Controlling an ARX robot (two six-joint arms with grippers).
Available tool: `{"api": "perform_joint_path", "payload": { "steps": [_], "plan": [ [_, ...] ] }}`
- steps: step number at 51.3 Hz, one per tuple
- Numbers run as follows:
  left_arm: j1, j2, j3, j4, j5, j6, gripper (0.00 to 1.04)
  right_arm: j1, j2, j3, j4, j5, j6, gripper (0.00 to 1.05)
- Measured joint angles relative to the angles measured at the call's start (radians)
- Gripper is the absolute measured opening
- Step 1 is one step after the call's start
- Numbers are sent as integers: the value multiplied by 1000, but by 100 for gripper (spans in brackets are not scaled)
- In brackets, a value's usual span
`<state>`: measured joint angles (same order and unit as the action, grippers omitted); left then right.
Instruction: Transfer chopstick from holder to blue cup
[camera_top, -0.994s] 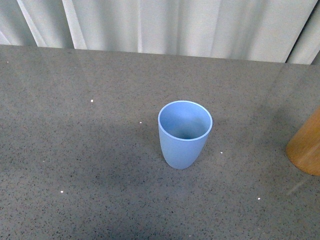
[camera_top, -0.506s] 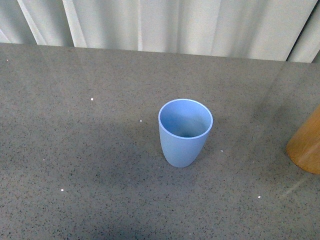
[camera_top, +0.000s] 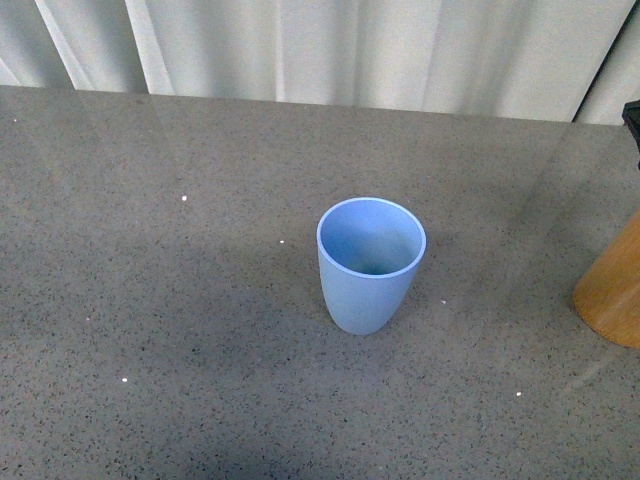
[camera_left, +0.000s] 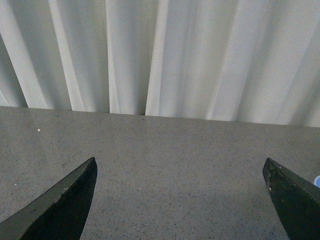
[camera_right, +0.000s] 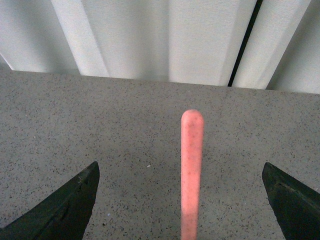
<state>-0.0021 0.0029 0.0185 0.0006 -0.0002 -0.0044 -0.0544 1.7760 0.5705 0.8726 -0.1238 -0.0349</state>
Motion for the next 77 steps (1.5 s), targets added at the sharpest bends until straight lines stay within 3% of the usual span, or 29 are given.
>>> {"api": "perform_joint_path", "payload": {
  "steps": [5,17,31,56,63,77],
  "plan": [
    [0,0,0,0,0,0,98,1,19,21,2,-2,13,93],
    [0,0,0,0,0,0,98,27,34,46,2,-13,40,44],
    [0,0,0,0,0,0,98,42,-22,24,8,-12,31,1],
    [0,0,0,0,0,0,98,88,-323,34,-128,19,-37,2],
    [0,0,0,0,0,0,98,155,-410,105,-187,44,-50,2],
    [0,0,0,0,0,0,98,400,-401,229,-192,72,-25,2]
  ]
}}
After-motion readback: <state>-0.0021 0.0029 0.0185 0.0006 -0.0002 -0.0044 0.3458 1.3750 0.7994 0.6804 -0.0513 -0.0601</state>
